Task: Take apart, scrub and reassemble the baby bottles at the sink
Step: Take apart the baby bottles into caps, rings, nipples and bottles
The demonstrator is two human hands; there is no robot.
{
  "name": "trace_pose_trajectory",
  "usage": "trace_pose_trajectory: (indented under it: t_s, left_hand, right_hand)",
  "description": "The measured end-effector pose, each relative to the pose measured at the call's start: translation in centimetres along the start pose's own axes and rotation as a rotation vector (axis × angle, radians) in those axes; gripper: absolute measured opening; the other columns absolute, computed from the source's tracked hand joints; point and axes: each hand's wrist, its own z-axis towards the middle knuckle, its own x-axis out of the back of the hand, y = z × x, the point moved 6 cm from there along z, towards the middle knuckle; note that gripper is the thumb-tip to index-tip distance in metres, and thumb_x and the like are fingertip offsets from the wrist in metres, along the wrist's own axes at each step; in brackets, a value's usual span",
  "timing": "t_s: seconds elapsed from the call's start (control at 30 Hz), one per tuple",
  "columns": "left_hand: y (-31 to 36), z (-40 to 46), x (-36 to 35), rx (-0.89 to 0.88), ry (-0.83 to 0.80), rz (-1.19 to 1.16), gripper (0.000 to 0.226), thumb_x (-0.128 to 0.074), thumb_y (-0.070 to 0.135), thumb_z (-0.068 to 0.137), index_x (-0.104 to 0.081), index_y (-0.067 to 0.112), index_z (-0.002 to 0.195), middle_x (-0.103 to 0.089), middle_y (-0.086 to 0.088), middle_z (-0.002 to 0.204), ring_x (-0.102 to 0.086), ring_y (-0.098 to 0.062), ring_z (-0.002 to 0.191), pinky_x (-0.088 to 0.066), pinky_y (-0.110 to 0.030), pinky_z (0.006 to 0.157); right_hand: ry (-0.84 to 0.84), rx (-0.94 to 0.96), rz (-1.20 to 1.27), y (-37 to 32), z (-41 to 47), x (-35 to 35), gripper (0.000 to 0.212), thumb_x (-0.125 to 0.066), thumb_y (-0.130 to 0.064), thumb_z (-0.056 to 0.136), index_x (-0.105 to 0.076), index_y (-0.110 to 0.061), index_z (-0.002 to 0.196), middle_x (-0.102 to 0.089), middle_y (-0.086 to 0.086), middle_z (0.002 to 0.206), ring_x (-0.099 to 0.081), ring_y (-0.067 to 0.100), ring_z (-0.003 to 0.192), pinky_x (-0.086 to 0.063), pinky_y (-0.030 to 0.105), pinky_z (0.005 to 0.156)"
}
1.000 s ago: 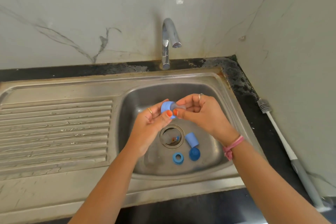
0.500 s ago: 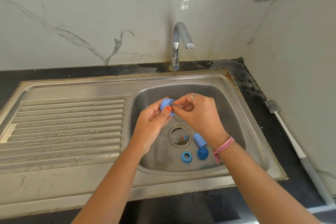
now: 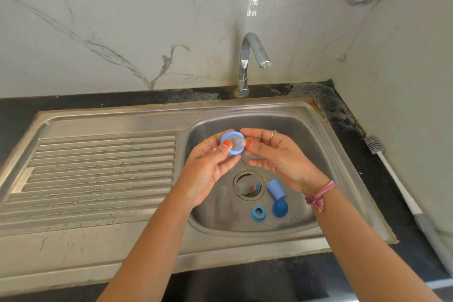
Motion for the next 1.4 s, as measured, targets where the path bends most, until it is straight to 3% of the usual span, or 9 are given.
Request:
trace_pose_trajectory:
  t_s: [0.17,0.43,0.57,0.7,0.87,1.07,1.17,1.33,1.4]
  left_hand:
    - [-0.1,-0.2,0.4,0.009,0.019,0.055,0.032,-0.056,0.018,0.090,-0.060,0.011,0.121,-0.071,-0.003,0.115,-0.065,-0.016,0.112,-0.053,-0.023,0.089]
    - [-0.3,-0.3,0.1,0.001,0.074,0.251,0.022,-0.058,0.011,0.095,-0.060,0.011,0.117,-0.068,-0.008,0.114,-0.066,-0.017,0.109,-0.054,-0.028,0.091]
    - [-0.6,-0.3,0.2,-0.026,0.144,0.332,0.019,-0.055,0.010,0.097,-0.059,0.014,0.114,-0.066,-0.009,0.113,-0.067,-0.020,0.107,-0.055,-0.032,0.092]
    - [-0.6,-0.2,0.5,-0.058,0.209,0.492,0.023,-0.057,0.015,0.096,-0.058,0.012,0.119,-0.068,-0.009,0.112,-0.066,-0.019,0.105,-0.052,-0.041,0.097]
    - [-0.4,-0.2,0.5,-0.085,0.237,0.612,0.027,-0.055,0.018,0.098,-0.057,0.011,0.124,-0.068,-0.008,0.110,-0.067,-0.018,0.102,-0.052,-0.043,0.097]
    - [-0.6,-0.7,0.2,-0.031,0.114,0.502,0.030,-0.048,0.021,0.101,-0.048,0.021,0.131,-0.059,0.002,0.123,-0.063,-0.008,0.109,-0.052,-0.020,0.093]
    - [-0.9,-1.0,-0.1,0.007,0.081,0.367,0.032,-0.047,0.016,0.100,-0.049,0.025,0.131,-0.061,0.005,0.123,-0.063,-0.007,0.111,-0.049,-0.023,0.098]
    - [-1.3,-1.2,-0.5,-0.024,0.081,0.441,0.035,-0.047,0.011,0.099,-0.049,0.023,0.132,-0.063,0.005,0.120,-0.064,-0.009,0.111,-0.052,-0.023,0.094]
    - [-1.4,-1.1,-0.6,-0.032,0.083,0.480,0.036,-0.048,0.013,0.100,-0.048,0.019,0.135,-0.063,0.002,0.122,-0.064,-0.009,0.111,-0.052,-0.023,0.092]
  right_hand:
    - [-0.012,-0.004,-0.027,0.2,0.1,-0.6,0.048,-0.072,-0.031,0.077,-0.065,-0.018,0.122,-0.068,0.005,0.119,-0.066,0.014,0.105,-0.054,0.024,0.077]
    - [-0.079,0.042,0.008,0.0,-0.1,-2.2,0.040,-0.069,-0.021,0.081,-0.065,-0.016,0.120,-0.071,0.005,0.114,-0.069,0.020,0.103,-0.055,0.025,0.081]
    - [0.031,0.123,-0.194,-0.2,-0.2,-2.6,0.024,-0.064,-0.012,0.091,-0.067,-0.024,0.112,-0.073,0.007,0.107,-0.070,0.024,0.099,-0.057,0.037,0.088]
    - [0.145,0.129,-0.425,-0.1,0.0,-2.7,0.029,-0.061,-0.011,0.094,-0.063,-0.013,0.123,-0.071,0.010,0.106,-0.065,0.041,0.098,-0.052,0.052,0.090]
    - [0.215,0.143,-0.590,-0.2,0.0,-3.0,0.030,-0.057,-0.011,0.096,-0.061,-0.012,0.125,-0.071,0.010,0.103,-0.068,0.025,0.093,-0.053,0.041,0.091]
    - [0.203,0.159,-0.563,-0.5,-0.6,-2.9,0.025,-0.063,-0.023,0.094,-0.063,-0.016,0.118,-0.068,-0.007,0.097,-0.058,-0.006,0.065,-0.047,0.016,0.071]
    - [0.210,0.167,-0.576,-0.8,-0.8,-2.6,0.023,-0.059,-0.018,0.095,-0.064,-0.015,0.117,-0.066,-0.007,0.093,-0.059,-0.002,0.071,-0.046,0.017,0.071]
    - [0.215,0.147,-0.609,-0.9,-0.9,-2.1,0.024,-0.062,-0.020,0.094,-0.064,-0.014,0.117,-0.068,-0.002,0.097,-0.063,0.009,0.079,-0.054,0.024,0.077]
    - [0.251,0.142,-0.646,-0.6,-0.9,-1.9,0.022,-0.062,-0.021,0.094,-0.065,-0.014,0.115,-0.066,-0.004,0.091,-0.061,0.006,0.074,-0.049,0.018,0.070]
